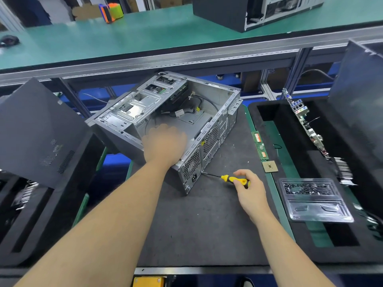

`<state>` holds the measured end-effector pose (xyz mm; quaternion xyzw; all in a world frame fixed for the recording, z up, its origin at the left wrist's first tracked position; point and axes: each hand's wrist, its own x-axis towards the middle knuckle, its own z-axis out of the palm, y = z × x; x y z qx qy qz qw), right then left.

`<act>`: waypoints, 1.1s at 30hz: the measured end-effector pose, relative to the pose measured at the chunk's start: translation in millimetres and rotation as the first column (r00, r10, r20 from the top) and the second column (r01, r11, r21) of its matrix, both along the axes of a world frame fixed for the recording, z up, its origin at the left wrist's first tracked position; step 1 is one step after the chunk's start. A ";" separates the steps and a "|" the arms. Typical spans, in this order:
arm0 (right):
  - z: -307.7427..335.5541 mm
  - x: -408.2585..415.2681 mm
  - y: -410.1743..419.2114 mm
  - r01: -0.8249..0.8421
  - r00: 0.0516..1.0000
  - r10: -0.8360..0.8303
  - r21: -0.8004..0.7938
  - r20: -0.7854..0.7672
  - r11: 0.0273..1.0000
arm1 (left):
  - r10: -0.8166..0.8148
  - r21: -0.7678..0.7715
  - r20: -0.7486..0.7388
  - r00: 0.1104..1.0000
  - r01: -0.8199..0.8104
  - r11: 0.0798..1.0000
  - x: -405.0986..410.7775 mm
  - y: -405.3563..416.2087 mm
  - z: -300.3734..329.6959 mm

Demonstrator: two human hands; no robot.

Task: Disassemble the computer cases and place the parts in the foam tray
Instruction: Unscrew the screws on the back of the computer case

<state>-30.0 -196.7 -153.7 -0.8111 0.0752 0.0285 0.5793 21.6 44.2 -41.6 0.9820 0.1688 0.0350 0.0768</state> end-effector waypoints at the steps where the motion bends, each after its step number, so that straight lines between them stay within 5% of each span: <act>1: -0.2 0.2 0.3 0.017 1.000 -0.016 0.037 -0.013 0.999 | 0.000 0.002 -0.001 1.000 0.000 1.000 -0.1 0.0 0.1; 4: -1.0 1.6 3.1 0.045 0.991 -0.031 0.109 -0.127 0.993 | -0.001 0.003 -0.005 1.000 0.001 1.000 0.0 -0.5 0.7; 7: -3.0 4.9 2.4 0.019 0.976 -0.025 -0.030 -0.218 0.999 | -0.001 0.002 -0.005 1.000 0.001 1.000 -0.2 -0.8 1.3; 17: -0.9 0.3 2.2 -0.010 0.998 0.011 0.015 -0.066 1.000 | -0.005 0.000 -0.003 1.000 0.005 1.000 -0.8 -0.6 1.9; 23: -1.8 -2.2 2.0 0.004 0.996 0.000 0.046 -0.091 0.999 | -0.006 0.001 0.002 1.000 0.006 1.000 -0.2 -0.6 0.3; 28: -3.0 5.8 4.5 0.059 0.955 -0.049 0.026 -0.291 0.998 | -0.007 0.002 0.006 1.000 0.007 1.000 -0.3 0.3 0.0; 33: -3.4 2.5 1.2 0.038 0.986 -0.043 -0.037 -0.159 0.999 | -0.009 0.006 0.009 1.000 0.009 1.000 -0.1 0.8 -0.5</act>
